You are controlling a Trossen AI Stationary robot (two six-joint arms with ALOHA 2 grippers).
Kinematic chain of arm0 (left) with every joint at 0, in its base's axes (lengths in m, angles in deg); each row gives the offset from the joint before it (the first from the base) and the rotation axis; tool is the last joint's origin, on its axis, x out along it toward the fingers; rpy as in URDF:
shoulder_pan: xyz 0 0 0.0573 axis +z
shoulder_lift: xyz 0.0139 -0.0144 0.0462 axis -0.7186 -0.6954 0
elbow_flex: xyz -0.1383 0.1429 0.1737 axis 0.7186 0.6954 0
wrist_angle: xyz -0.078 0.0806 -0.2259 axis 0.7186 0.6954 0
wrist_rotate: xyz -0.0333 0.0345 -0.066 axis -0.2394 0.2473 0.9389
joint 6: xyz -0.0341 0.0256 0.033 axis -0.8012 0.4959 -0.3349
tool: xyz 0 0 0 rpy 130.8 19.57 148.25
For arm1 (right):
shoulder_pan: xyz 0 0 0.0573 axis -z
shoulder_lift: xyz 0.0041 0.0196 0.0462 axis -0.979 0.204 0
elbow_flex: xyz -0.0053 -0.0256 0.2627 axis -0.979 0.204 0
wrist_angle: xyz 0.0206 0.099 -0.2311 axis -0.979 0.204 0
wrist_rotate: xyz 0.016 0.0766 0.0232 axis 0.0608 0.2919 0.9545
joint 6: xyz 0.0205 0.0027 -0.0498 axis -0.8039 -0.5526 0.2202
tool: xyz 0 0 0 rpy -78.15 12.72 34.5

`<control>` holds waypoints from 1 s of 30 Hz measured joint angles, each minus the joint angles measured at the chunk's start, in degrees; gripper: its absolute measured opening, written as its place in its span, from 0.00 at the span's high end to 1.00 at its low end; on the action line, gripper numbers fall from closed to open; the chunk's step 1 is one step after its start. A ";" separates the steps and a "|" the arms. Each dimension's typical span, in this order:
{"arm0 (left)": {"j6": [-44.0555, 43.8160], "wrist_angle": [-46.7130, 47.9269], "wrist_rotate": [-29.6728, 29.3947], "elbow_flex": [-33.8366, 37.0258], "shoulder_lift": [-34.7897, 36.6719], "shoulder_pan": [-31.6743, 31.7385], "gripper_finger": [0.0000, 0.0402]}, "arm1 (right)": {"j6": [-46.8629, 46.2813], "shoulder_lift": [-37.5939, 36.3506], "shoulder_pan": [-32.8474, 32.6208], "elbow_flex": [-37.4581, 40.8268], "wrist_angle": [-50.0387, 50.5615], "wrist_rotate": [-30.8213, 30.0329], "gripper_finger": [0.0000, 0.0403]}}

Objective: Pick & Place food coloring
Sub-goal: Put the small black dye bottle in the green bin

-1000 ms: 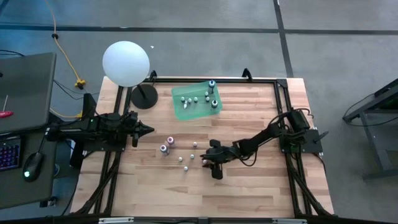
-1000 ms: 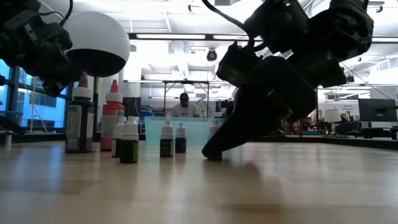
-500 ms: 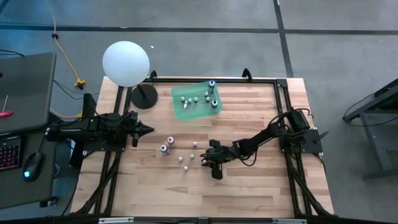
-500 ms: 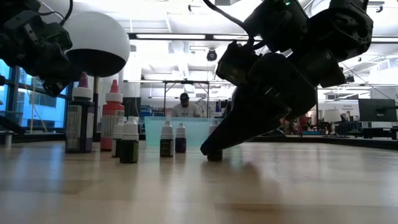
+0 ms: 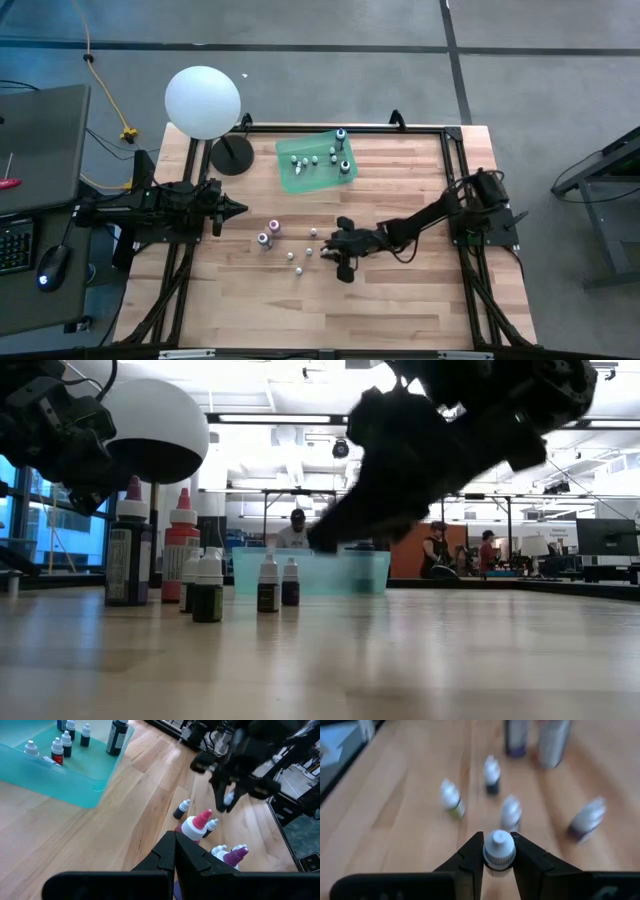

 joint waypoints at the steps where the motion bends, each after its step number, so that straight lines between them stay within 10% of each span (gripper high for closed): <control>1: 0.00 0.00 0.00 0.00 0.00 0.01 1.00 | 0.30 -1.13 0.46 -0.01 0.19 -0.73 0.81; 9: 0.00 0.01 0.00 0.00 0.00 0.00 1.00 | 2.68 -10.68 7.21 -2.47 5.26 -2.10 0.81; 16: 0.00 0.00 0.00 0.00 0.00 0.01 1.00 | 12.76 -12.91 13.31 -19.23 23.76 -2.10 0.80; 30: 0.00 -0.01 0.00 0.00 0.00 0.02 1.00 | 4.89 -8.67 28.45 -44.82 40.57 -10.99 0.81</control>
